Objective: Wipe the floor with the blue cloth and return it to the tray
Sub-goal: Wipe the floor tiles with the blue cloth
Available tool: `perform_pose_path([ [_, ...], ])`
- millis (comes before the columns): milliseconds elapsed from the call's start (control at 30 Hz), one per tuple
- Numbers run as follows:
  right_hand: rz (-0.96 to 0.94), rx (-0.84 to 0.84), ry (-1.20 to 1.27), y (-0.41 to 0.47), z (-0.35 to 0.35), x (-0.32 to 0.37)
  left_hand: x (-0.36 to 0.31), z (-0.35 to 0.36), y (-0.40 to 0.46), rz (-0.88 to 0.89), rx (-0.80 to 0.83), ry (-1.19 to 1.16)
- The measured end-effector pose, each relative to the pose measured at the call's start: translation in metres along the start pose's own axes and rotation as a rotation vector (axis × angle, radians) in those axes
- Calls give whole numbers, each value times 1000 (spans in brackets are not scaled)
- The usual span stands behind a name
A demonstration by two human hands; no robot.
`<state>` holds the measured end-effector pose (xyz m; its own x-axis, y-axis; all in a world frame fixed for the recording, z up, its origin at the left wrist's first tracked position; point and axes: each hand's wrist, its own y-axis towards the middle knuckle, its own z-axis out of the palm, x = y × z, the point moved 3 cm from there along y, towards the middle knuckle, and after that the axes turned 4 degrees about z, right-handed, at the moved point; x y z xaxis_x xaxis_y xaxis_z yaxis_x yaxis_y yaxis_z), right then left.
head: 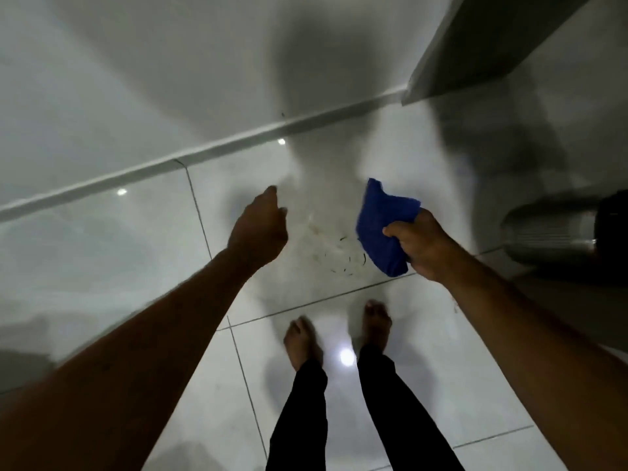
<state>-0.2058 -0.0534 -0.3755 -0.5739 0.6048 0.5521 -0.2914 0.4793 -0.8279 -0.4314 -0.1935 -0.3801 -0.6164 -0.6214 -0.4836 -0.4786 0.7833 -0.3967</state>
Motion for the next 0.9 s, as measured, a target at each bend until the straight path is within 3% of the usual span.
perform_pose_path([
  [133, 129, -96, -175, 106, -15, -95, 96, 125, 15, -39, 176, 225],
  [267, 114, -164, -315, 183, -13, -151, 146, 224, 25, -49, 327, 329],
  [433, -251, -218, -700, 238, 17, -197, 178, 314, 44, 3, 414, 393],
  [500, -342, -174, -925, 255, 32, -220, 188, 335, 54, -17, 412, 408],
  [533, -330, -73, -1058, 263, 38, -237, 194, 342, 58, -35, 407, 413],
  [633, -68, 286, -1307, 281, 50, -291, 210, 355, 71, -134, 427, 397],
  [667, -31, 271, -1305, 283, 52, -303, 214, 357, 74, -177, 430, 377],
  [767, -260, -24, -1229, 289, 64, -309, 224, 363, 81, -249, 431, 314],
  [900, -307, -4, -1365, 327, 79, -307, 231, 377, 83, -235, 393, 295],
])
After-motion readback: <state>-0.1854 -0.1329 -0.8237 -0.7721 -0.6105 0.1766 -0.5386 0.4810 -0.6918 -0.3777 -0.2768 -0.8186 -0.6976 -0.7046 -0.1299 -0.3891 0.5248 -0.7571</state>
